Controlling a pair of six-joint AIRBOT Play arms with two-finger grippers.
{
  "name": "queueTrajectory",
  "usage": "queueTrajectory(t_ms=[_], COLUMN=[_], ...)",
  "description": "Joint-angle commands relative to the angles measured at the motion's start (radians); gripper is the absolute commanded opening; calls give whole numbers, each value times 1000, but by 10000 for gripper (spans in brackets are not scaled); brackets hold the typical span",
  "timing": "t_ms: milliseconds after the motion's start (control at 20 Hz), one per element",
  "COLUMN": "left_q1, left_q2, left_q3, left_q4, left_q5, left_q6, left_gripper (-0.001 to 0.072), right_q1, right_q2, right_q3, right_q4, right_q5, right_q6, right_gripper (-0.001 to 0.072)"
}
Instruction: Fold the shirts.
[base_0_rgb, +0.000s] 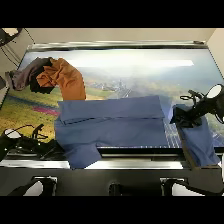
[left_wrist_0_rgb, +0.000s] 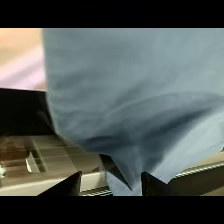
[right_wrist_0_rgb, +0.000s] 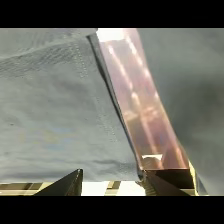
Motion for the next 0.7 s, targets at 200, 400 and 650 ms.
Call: queueTrajectory(t_ms=[200,400,650], left_q1=[-108,-175,-177], left_q2=[11,11,13], left_q3=[-50,-49,-49], left_q4=[-42,-42,-34], left_q5=[100,143,140], left_q6=[-61,-80,-80], left_gripper=[249,24,23], right_q1=[0,2,86], right_q2=[34,120,137], right_q3=[-111,-279,-392], right_q4=[13,28,29], right_q5=[-19,-81,-202], right_q6=[6,1,5], right_gripper=[496,496,496])
